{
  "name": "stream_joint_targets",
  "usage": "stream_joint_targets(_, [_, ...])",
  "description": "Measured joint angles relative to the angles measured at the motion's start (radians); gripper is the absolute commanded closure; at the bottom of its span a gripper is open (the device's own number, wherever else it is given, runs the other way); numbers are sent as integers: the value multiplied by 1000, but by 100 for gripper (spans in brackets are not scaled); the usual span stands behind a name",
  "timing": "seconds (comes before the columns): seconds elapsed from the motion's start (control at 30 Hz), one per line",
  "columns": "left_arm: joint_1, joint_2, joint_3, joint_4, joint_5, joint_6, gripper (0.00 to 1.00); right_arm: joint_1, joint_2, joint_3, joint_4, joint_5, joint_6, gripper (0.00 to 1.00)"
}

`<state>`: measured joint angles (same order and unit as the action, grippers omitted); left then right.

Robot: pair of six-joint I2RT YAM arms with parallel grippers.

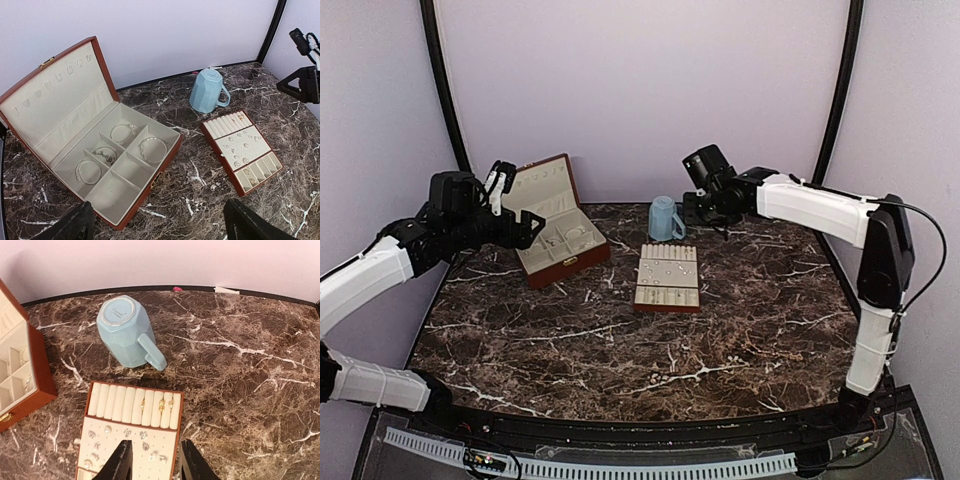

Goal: Organize the mixed jewelry
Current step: Place the ring in the ring tray, then pick up the ring from the center of the board.

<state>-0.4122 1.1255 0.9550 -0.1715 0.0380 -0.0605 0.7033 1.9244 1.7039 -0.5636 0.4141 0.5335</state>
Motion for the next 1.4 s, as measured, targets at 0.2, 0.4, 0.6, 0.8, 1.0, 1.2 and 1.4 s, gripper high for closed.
stream_joint_targets(0.2, [0,-2,-31,41,-21,6,8,67,-111,-166,34,-80,48,66])
stream_joint_targets(0.4, [0,-2,-39,53,-55,13,8,214,-103,-255,41,-153,147,66])
stream_joint_targets(0.6, [0,-4,-40,63,-56,12,8,336,-19,-220,53,-213,217,66])
stream_joint_targets(0.8, [0,-18,-40,66,-53,5,8,430,142,-127,19,-225,258,65])
stream_joint_targets(1.0, [0,-43,-40,66,-53,0,8,482,188,-79,-42,-227,291,64])
stream_joint_targets(1.2, [0,-56,-40,66,-38,-4,8,488,223,-28,-65,-213,315,64])
stream_joint_targets(1.4, [0,-61,-40,66,-18,-6,8,488,284,45,-95,-181,335,68])
